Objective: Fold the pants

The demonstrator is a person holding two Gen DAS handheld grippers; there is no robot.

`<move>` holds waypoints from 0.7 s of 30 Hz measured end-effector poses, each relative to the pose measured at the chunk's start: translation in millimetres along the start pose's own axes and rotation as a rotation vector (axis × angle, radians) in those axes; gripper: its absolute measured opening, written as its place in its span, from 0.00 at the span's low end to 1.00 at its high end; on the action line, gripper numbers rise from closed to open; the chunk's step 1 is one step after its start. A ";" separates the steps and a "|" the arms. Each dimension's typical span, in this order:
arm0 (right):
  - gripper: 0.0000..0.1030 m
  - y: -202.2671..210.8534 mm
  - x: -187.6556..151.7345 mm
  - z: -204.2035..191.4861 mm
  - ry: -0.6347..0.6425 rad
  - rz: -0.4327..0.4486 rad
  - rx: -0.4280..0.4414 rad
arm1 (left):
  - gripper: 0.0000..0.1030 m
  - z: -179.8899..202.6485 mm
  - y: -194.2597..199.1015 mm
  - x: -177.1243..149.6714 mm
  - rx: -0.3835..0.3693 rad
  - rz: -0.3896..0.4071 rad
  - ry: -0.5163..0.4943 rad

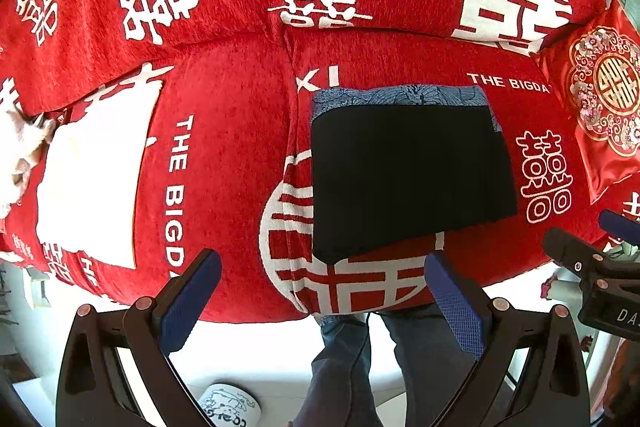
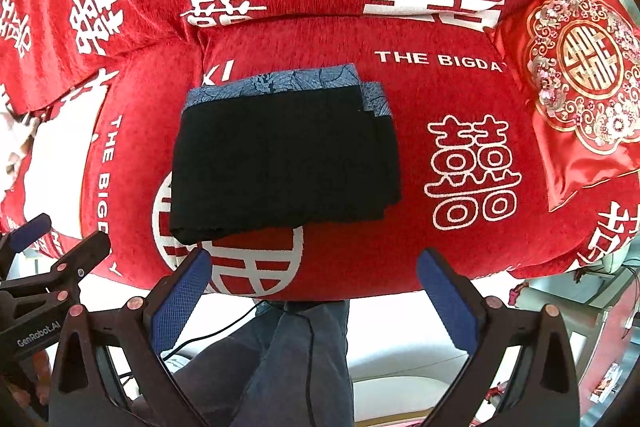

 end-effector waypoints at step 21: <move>0.99 10.7 -1.3 -6.7 0.005 0.025 -0.031 | 0.99 -1.7 10.1 -1.8 0.000 0.032 -0.003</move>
Point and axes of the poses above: each gripper's, at about its wrist camera, not at the fingertips, and y roughly against the way its jaws point, z to its right, x to its top, the point moved 1 cm from there along -y, roughly the way its jaws point, and after that the axes turned 7 degrees about -z, right-handed, at the moved point
